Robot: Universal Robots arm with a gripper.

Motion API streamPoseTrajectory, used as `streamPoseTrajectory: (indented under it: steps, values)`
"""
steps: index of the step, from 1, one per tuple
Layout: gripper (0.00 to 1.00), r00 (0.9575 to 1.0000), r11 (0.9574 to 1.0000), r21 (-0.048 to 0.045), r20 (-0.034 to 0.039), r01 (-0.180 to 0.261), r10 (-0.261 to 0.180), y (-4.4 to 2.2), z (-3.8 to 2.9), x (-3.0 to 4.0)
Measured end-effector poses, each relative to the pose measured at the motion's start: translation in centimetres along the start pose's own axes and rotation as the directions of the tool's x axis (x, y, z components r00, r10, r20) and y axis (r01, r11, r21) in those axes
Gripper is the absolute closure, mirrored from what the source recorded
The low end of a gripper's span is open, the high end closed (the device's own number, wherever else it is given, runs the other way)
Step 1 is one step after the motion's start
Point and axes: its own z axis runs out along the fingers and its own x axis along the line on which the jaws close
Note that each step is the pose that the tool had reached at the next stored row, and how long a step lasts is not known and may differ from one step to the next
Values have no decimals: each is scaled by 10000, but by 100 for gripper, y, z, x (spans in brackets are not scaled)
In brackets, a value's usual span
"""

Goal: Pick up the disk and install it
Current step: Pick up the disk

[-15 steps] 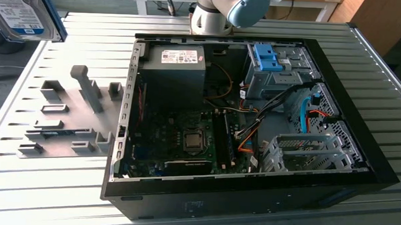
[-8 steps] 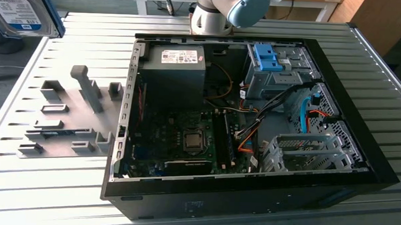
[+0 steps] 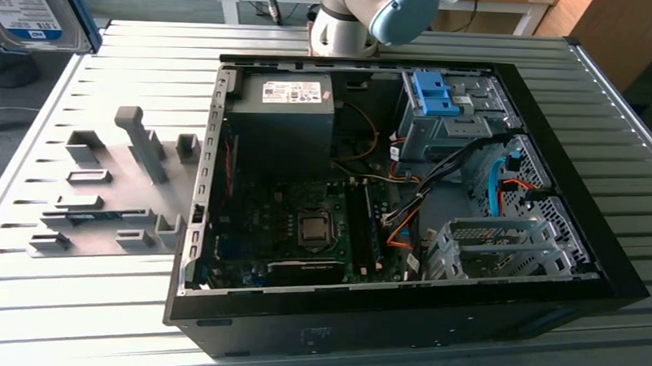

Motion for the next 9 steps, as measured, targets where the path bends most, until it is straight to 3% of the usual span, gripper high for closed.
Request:
streamPoseTrajectory:
  steps: [9]
  values:
    - [64, 10000, 10000, -1, -1, 0, 0, 2, -95, 0]
